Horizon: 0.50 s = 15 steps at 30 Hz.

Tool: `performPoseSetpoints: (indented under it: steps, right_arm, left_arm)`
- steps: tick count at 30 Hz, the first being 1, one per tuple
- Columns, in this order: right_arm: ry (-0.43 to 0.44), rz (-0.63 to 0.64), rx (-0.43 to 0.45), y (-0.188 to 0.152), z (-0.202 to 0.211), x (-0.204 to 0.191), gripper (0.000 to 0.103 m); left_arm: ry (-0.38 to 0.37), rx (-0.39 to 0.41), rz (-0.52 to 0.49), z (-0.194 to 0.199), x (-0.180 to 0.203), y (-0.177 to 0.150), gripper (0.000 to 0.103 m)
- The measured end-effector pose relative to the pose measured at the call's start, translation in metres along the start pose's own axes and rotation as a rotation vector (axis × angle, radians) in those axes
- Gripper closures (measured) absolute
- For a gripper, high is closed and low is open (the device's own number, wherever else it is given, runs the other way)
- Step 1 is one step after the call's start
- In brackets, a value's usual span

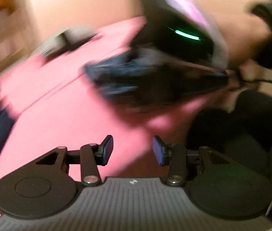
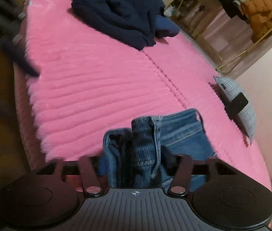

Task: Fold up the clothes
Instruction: 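Lower the blue jeans onto the bed and open both tools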

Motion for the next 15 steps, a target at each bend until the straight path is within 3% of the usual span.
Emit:
performPoseSetpoints:
  steps: [4, 7, 10, 11, 15]
  right_arm:
    - [0.091, -0.075, 0.070, -0.002, 0.026, 0.021, 0.028]
    - [0.136, -0.238, 0.131, -0.012, 0.074, 0.042, 0.028]
    - [0.135, -0.459, 0.171, -0.044, 0.118, 0.060, 0.027]
    - [0.116, -0.521, 0.171, -0.059, 0.126, 0.066, 0.022]
    - [0.070, -0.736, 0.131, -0.104, 0.132, 0.107, 0.018]
  left_arm:
    - [0.054, 0.017, 0.063, 0.001, -0.044, 0.011, 0.060]
    - [0.020, 0.071, 0.138, -0.008, -0.059, 0.037, 0.051]
    - [-0.087, 0.097, 0.272, -0.022, -0.067, 0.066, 0.048]
    - [-0.129, 0.100, 0.320, -0.026, -0.070, 0.074, 0.048]
    - [-0.263, 0.065, 0.437, -0.050, -0.078, 0.095, 0.047]
Point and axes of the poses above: each gripper's, at about its wrist camera, not at the fingertips, and z roughly against the way its jaws point, x to its right, y to its top, the point moved 3 cm from there along -z, roughly the way its jaws point, and after that the axes turned 14 degrees about z, right-handed, at the moved point
